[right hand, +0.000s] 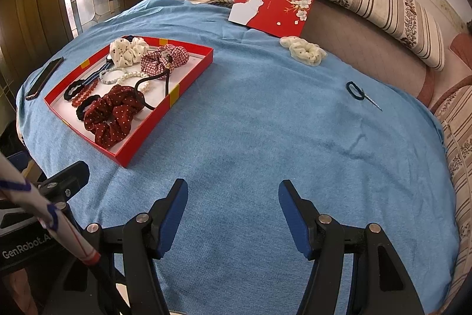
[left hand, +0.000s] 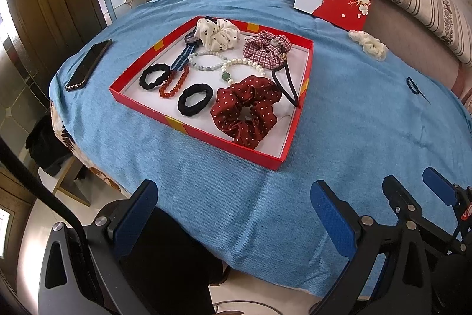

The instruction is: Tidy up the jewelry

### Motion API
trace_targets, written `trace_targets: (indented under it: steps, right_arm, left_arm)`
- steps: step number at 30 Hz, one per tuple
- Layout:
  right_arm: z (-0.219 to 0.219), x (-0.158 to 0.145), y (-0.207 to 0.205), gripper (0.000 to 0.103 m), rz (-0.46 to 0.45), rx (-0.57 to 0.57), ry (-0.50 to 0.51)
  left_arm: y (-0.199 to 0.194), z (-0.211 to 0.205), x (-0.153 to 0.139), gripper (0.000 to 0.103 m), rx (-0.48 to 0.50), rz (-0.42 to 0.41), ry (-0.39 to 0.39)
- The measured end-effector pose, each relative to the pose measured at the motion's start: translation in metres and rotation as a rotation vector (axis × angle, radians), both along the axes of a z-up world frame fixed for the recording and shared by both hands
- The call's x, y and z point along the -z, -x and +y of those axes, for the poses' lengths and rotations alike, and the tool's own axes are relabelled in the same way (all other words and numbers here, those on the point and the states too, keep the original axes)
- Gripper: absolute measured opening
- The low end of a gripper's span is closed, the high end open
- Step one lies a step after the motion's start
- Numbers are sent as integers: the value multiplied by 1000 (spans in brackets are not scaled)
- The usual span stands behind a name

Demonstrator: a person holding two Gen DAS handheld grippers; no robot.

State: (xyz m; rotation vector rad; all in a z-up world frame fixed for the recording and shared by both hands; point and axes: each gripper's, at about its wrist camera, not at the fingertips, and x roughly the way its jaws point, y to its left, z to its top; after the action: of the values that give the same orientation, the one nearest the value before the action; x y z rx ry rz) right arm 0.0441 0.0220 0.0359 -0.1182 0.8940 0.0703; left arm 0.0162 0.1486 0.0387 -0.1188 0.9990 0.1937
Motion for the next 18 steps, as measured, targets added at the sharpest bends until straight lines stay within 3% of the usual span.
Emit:
trace_targets:
  steps: [18]
  right_arm:
    - [-1, 4, -1, 69, 1, 3, 7]
  left_arm:
    - [-1, 1, 4, 103, -4, 3, -4]
